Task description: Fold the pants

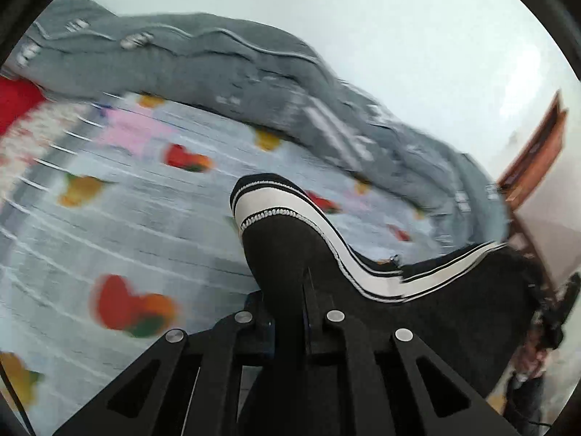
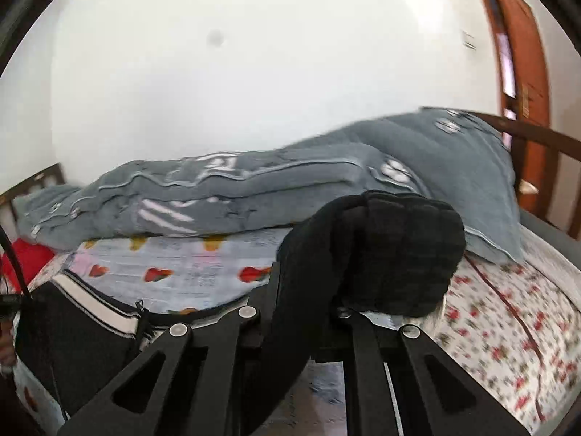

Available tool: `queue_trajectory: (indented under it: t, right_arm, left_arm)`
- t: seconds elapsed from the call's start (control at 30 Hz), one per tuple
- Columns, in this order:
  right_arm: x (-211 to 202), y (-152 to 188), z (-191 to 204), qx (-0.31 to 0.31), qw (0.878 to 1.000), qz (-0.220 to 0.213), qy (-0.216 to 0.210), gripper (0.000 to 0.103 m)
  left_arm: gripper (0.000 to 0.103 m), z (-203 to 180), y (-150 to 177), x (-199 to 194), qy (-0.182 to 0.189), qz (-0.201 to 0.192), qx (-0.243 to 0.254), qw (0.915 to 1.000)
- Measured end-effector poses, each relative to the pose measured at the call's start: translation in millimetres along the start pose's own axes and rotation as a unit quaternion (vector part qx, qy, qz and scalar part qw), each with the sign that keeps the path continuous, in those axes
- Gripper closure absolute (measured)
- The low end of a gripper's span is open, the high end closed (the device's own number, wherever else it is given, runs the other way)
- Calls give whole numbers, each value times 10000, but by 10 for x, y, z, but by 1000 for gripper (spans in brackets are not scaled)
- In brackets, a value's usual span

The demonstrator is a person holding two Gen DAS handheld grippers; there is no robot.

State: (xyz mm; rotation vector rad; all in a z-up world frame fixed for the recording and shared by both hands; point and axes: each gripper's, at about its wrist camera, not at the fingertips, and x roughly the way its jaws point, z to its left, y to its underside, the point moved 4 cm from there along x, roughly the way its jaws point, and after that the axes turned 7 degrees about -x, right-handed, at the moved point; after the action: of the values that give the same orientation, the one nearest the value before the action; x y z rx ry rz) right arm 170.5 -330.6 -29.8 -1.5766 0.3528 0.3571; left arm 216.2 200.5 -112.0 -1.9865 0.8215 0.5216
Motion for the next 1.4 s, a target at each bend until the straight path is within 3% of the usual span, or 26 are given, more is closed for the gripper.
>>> queue_trajectory:
  t: [0.1,0.13,0.27,0.33,0.37,0.4,0.47,0.6,0.67,0.77,0.9,1.0,1.17,1.3,1.4]
  right_arm:
    - [345,247,91,-198,9989,391,-154,92]
    - [578,467,61,-113,9965,806,-170,90]
    - [1132,1216,-181,311,9770,2107,-68,86]
    - [1027,1342,-323,624,9769,2028,-268,74]
    - [965,1342,-363,654,9775,1996,-194,62]
    - [846,1319,-422,623,9792,1933,-22,57]
    - [678,1254,-456,546,9816,1818,194,57]
    - [339,1072,-426,127,9871,1426,712,57]
    - [218,965,-344,-14,9905,1180,713,57]
    - [184,874,-82,-69,9932,1152,172,57]
    - [211,874,397,-305,9923,1145,-362,57]
    - [300,922,799,-355,9870,1266,-919,57]
    - [400,926,1723,-547,9671,1511,-1970,57]
    - [352,1007,2310,-719,9536,1620,-2432,57]
    - [364,1118,2644,-796,9431,1787,-2688,62]
  left_arm:
    - [93,319,19,52,-593,44,-60,9982]
    - [91,460,52,118,-787,118,-141,9967]
    - [69,894,260,333,-1006,527,-672,9913]
    - [68,948,336,283,-877,390,-842,9918]
    - [64,936,359,245,-915,348,-829,9917]
    - [61,909,392,210,-980,333,-795,9915]
    - [52,863,432,127,-1131,247,-725,9906]
    - [50,721,537,-58,-1358,71,-389,9899]
    - [46,700,594,-174,-1470,-1,-306,9887]
    - [46,745,723,-325,-1277,33,-440,9908]
    - [46,792,978,-423,-625,245,-680,9954]
    - [46,788,1108,-389,-624,256,-697,9953]
    - [43,770,1091,-370,-770,182,-771,9939]
    - [36,734,1057,-421,-1262,67,-506,9907]
    - [36,749,1054,-471,-1336,39,-486,9898]
